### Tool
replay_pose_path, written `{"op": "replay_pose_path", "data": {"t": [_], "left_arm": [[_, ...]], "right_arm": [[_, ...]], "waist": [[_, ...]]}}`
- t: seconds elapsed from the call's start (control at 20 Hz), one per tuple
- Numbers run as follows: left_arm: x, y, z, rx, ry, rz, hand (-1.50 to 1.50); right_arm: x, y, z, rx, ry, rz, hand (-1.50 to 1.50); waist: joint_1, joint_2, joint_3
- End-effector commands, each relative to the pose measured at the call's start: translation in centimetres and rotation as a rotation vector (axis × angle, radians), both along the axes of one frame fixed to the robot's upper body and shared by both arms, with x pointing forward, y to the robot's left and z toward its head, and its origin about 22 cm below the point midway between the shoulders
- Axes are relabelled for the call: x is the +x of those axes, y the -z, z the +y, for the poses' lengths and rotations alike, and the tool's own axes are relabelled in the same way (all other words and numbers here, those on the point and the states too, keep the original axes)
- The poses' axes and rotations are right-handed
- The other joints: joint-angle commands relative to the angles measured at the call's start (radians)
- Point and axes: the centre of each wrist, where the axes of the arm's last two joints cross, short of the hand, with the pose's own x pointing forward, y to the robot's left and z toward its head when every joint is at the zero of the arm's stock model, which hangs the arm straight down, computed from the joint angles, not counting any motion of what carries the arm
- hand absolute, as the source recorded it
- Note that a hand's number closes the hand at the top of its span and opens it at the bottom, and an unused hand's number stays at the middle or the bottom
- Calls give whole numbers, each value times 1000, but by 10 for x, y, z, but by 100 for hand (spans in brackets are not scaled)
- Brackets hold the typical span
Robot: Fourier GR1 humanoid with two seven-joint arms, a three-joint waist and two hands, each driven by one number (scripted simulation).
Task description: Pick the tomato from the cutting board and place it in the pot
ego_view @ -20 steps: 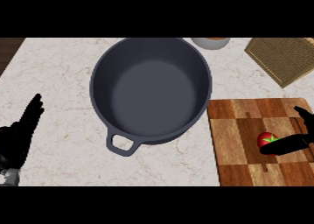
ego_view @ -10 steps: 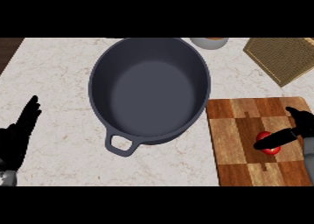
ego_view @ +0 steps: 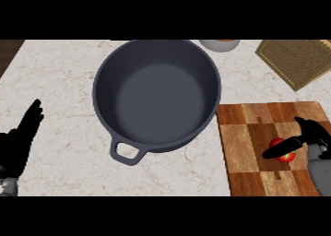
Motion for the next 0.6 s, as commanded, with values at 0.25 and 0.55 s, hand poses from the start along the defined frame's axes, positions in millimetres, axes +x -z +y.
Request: {"op": "replay_pose_path", "data": {"t": [0.25, 0.55], "left_arm": [[9, 6, -12, 10, -4, 7, 0], [-7, -14, 8, 20, -5, -4, 0]], "right_arm": [[-3, 12, -4, -18, -48, 100, 150], [2, 30, 4, -36, -36, 85, 150]], "waist": [[-5, -1, 0], [2, -1, 1]]}}
